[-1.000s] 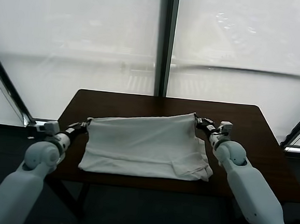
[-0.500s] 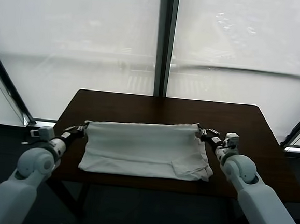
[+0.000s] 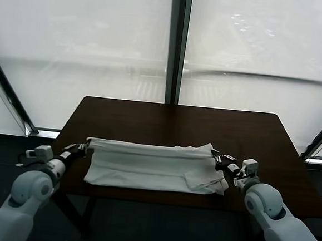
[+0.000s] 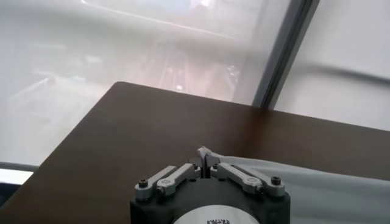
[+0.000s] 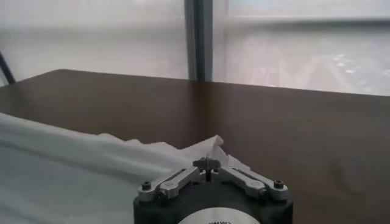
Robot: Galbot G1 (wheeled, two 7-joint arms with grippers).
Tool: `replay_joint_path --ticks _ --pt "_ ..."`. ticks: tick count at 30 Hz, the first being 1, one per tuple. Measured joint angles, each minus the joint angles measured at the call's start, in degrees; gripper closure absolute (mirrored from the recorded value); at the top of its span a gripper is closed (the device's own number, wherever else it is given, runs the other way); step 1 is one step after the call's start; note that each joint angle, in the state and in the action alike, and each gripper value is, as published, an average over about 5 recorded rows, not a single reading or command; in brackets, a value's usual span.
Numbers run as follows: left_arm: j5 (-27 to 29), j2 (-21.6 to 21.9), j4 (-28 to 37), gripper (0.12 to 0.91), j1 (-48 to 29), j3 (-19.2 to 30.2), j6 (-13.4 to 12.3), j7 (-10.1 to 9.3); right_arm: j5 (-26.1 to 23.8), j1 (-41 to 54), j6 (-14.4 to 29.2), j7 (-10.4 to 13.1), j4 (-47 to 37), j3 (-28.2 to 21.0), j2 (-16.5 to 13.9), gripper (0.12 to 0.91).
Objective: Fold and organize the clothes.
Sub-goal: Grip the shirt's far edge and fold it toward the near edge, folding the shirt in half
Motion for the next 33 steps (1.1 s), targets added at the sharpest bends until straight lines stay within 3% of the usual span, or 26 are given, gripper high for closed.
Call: replay_joint_path --ticks 7,10,17,21,27,33 --pt "1.3 -1.1 -1.1 0.830 3.4 -1.5 0.1 -0.19 0.1 -0.1 -0.3 0.2 -0.3 -0.1 -0.1 0.877" --pt "1.5 -1.6 -1.7 0.773 4.9 -2.1 0.4 -0.80 0.3 0.2 -0.2 0.2 -0.5 -0.4 0.0 0.775" --pt "1.2 -3.0 -5.4 0.370 9.3 -4.0 2.2 -2.84 1.0 1.0 -0.2 0.7 -0.9 -0.8 0.3 0.334" --pt "1.1 -3.8 -8.9 0.167 12.1 -4.6 2.9 -3.33 1.0 1.1 0.2 0.4 -0.9 -0.6 0.2 0.154" --pt "0.3 -3.6 -12.3 0.124 14.4 -5.8 3.2 -3.50 1.0 1.4 0.6 0.1 -0.2 0.2 0.1 0.119" --pt "-4.2 -1.2 -10.0 0.123 9.1 -4.9 4.4 -6.39 1.3 3.2 0.7 1.1 -0.7 0.5 1.0 0.118"
